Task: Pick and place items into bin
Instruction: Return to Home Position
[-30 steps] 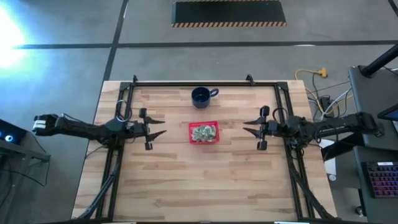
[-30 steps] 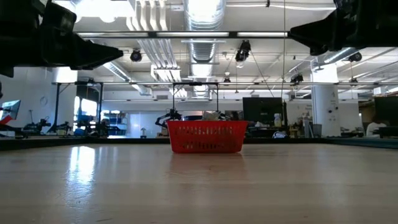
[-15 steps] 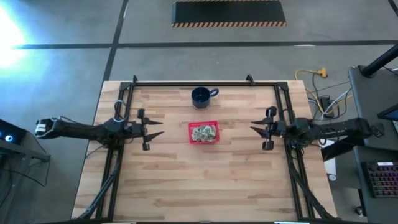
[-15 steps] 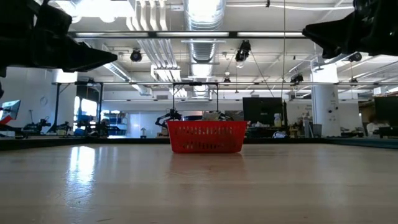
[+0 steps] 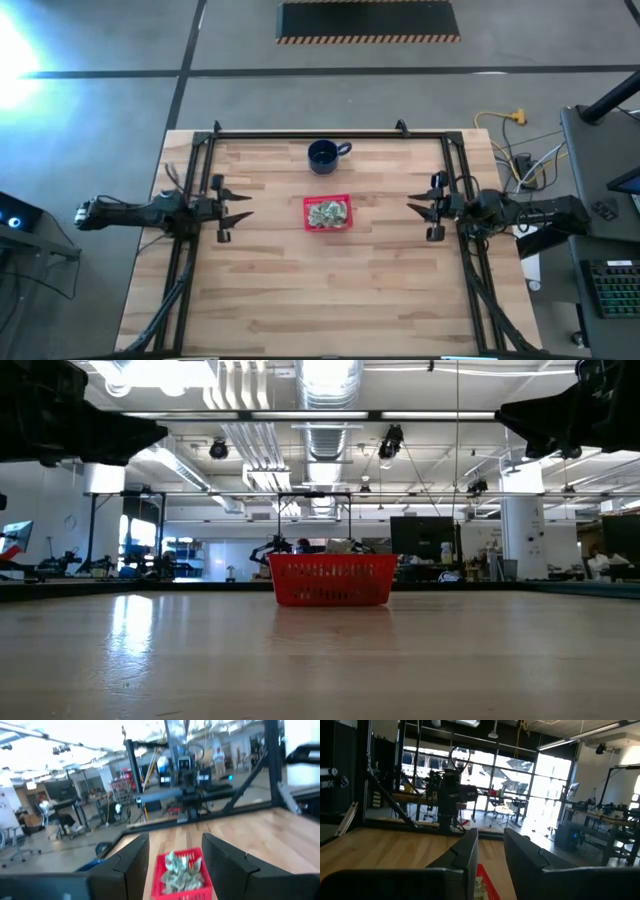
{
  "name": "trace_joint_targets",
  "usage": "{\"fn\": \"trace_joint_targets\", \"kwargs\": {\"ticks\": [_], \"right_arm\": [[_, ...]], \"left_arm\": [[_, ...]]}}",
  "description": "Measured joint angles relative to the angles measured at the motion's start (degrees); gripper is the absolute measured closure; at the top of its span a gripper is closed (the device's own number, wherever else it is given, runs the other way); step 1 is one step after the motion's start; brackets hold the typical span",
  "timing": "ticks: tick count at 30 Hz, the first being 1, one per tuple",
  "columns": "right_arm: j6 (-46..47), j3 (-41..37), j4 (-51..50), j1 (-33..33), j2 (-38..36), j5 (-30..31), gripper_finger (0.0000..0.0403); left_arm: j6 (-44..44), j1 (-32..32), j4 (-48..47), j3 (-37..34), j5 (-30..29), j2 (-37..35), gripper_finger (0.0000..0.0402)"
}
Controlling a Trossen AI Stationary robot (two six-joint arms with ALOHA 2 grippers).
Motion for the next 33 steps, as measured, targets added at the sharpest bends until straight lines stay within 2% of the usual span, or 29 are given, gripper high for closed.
{"fn": "trace_joint_targets", "kwargs": {"ticks": [4, 15, 23, 33], "right_arm": [[0.14, -0.04, -2.24, 0.0, -1.89, -0.01, 0.0322], [-0.23, -0.09, -9.77, 0.0, -3.73, -0.66, 0.0324], [0.04, -0.11, -13.83, 0.0, -3.64, 0.01, 0.0318], [-1.29, -0.11, -16.11, -0.02, -3.23, 0.24, 0.033]], "left_arm": [[-0.03, -0.4, -4.62, -0.02, 0.19, -4.55, 0.0235], [0.48, -0.62, -8.17, -0.02, 3.71, -3.95, 0.0235], [1.13, -0.62, -8.36, -0.02, 3.8, -2.59, 0.0235], [-0.42, -0.62, -8.51, -0.02, 3.8, -0.43, 0.0235]]}}
